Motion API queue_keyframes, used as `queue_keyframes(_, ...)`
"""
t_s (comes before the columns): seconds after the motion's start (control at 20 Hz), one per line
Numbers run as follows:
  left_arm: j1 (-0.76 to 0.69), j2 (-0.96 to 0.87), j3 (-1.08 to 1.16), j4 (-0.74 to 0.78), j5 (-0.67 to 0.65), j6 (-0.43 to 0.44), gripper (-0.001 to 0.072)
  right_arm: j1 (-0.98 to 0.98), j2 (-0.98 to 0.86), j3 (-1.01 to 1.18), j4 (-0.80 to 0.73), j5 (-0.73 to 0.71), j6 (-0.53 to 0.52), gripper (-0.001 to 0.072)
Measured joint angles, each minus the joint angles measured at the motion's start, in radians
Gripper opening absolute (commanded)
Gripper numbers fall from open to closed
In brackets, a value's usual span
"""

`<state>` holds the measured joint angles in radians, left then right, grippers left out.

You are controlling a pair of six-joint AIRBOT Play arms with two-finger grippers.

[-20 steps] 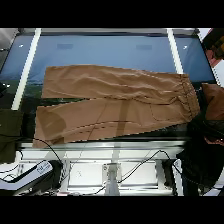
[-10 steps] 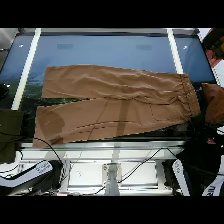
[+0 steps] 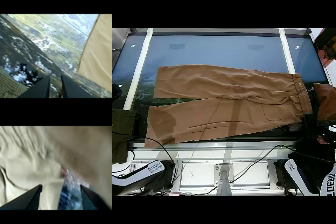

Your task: Fold the clothes and pants, and hang the long-sleeved shirts on hangers.

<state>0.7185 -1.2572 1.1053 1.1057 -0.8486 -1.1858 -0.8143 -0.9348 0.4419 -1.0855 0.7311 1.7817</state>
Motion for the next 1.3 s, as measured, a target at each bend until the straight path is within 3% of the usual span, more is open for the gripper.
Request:
queue_keyframes(0.2,0.000,0.000,0.000,0.000,-0.002,0.000,0.0167,-0.046,-0.064,0.005,0.146,-0.019,-0.176,0.0544)
queue_keyframes(0.25,0.000,0.000,0.000,0.000,-0.008,0.000,0.0167,-0.051,-0.086,0.005,0.198,-0.019,-0.233,0.0497)
queue_keyframes(0.45,0.000,0.000,0.000,0.000,-0.028,0.000,0.0166,-0.061,-0.158,0.006,0.367,-0.024,-0.430,0.0462)
queue_keyframes(0.65,0.000,0.000,0.000,0.000,-0.044,0.000,0.0166,-0.064,-0.202,0.011,0.433,-0.048,-0.542,0.0446)
queue_keyframes(0.9,0.000,0.003,0.000,-0.006,-0.076,0.009,0.0170,-0.064,-0.219,0.032,0.462,-0.073,-0.684,0.0371)
queue_keyframes(0.95,0.000,0.007,0.000,-0.018,-0.081,0.013,0.0180,-0.064,-0.220,0.034,0.468,-0.079,-0.712,0.0371)
queue_keyframes(1.0,0.000,0.012,0.000,-0.033,-0.091,0.016,0.0286,-0.064,-0.221,0.037,0.471,-0.087,-0.740,0.0371)
queue_keyframes(1.05,0.000,0.018,0.000,-0.049,-0.103,0.024,0.0339,-0.064,-0.222,0.038,0.474,-0.096,-0.759,0.0371)
queue_keyframes(1.3,0.000,0.087,-0.063,-0.132,-0.206,0.061,0.0347,-0.064,-0.224,0.040,0.499,-0.159,-0.807,0.0373)
